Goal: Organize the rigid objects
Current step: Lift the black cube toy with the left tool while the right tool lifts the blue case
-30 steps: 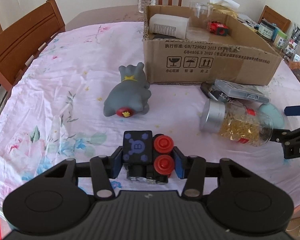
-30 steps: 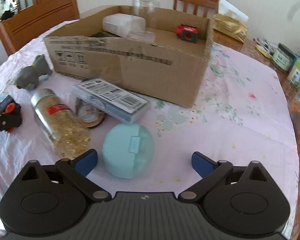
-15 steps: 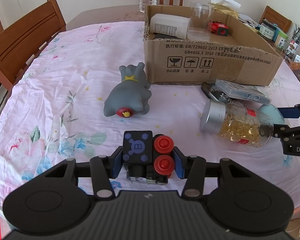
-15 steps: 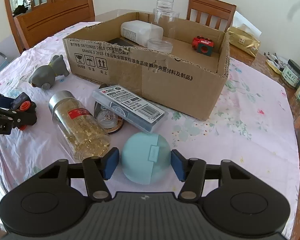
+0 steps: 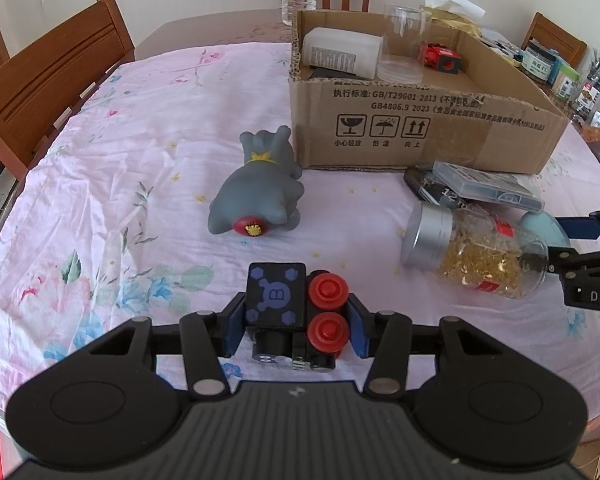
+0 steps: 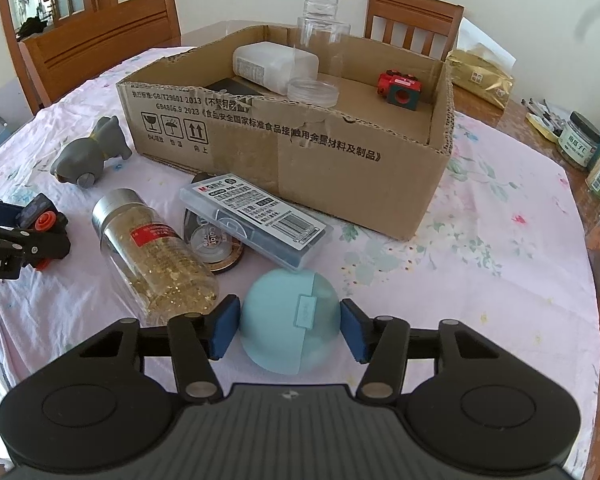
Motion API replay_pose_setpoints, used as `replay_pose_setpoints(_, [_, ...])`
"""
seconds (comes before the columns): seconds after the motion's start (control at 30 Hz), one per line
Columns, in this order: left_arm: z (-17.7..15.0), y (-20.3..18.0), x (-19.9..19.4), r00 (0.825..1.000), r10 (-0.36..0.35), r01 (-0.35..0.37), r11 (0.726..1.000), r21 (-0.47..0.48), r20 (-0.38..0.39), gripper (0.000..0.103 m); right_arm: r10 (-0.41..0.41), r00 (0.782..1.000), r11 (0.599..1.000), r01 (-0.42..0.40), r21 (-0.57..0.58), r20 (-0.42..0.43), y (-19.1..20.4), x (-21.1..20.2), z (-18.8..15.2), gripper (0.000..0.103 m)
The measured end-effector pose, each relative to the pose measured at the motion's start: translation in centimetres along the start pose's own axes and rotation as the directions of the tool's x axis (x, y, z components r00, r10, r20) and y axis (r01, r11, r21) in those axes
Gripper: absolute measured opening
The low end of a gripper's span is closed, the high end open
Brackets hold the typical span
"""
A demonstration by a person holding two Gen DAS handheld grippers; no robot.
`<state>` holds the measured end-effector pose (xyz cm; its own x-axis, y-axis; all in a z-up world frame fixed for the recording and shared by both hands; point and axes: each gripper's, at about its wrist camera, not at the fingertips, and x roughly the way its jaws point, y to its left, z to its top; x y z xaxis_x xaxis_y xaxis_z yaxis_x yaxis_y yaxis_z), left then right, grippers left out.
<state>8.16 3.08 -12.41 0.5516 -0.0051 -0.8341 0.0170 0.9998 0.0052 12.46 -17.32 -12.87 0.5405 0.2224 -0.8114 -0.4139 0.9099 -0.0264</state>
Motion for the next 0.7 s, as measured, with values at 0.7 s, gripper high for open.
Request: replay_pose_setpoints(0.7, [0.69, 0.25, 0.28, 0.999, -0.018, 0.018, 1.0, 0.01, -0.038, 0.049, 0.019, 1.0, 1.0, -0.019, 0.003, -0.02, -0.49, 0.09, 0.28, 0.058])
